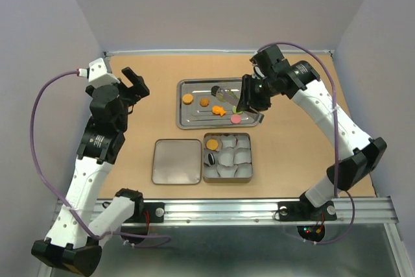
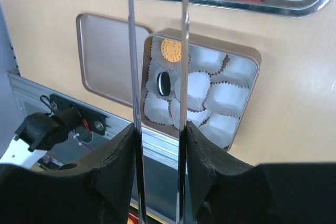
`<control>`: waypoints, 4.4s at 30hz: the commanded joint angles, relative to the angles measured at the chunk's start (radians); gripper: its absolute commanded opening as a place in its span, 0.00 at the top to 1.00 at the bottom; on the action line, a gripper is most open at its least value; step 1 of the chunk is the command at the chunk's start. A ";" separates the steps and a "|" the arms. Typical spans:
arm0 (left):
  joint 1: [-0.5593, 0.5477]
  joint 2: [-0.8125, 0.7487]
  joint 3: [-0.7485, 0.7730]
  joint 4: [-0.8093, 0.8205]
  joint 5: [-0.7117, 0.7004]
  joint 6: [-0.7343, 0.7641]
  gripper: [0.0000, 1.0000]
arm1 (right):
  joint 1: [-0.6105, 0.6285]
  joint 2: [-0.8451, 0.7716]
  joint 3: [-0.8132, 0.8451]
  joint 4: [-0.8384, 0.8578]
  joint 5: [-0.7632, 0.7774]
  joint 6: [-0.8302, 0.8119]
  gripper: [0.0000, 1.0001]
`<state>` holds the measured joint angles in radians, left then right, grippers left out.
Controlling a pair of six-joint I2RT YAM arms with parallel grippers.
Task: Pack the cookies
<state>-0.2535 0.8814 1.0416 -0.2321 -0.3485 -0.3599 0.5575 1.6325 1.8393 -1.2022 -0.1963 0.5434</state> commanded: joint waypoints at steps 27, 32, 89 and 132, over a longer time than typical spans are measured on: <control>0.002 0.058 -0.055 0.059 0.244 -0.073 0.02 | 0.297 -0.399 -0.577 0.102 -0.295 0.059 0.56; 0.002 0.021 -0.094 0.056 0.244 -0.076 0.02 | 0.324 -0.396 -0.624 0.115 -0.281 0.073 0.57; -0.001 -0.033 -0.224 0.060 0.295 -0.034 0.02 | 0.886 -0.097 -0.272 -0.163 0.179 0.374 0.46; -0.056 -0.191 -0.365 0.060 0.220 0.003 0.01 | 0.887 0.116 -0.229 -0.189 0.011 0.322 0.53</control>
<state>-0.3023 0.7139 0.6922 -0.2192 -0.1097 -0.3737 1.4399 1.7592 1.5944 -1.3396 -0.1516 0.8562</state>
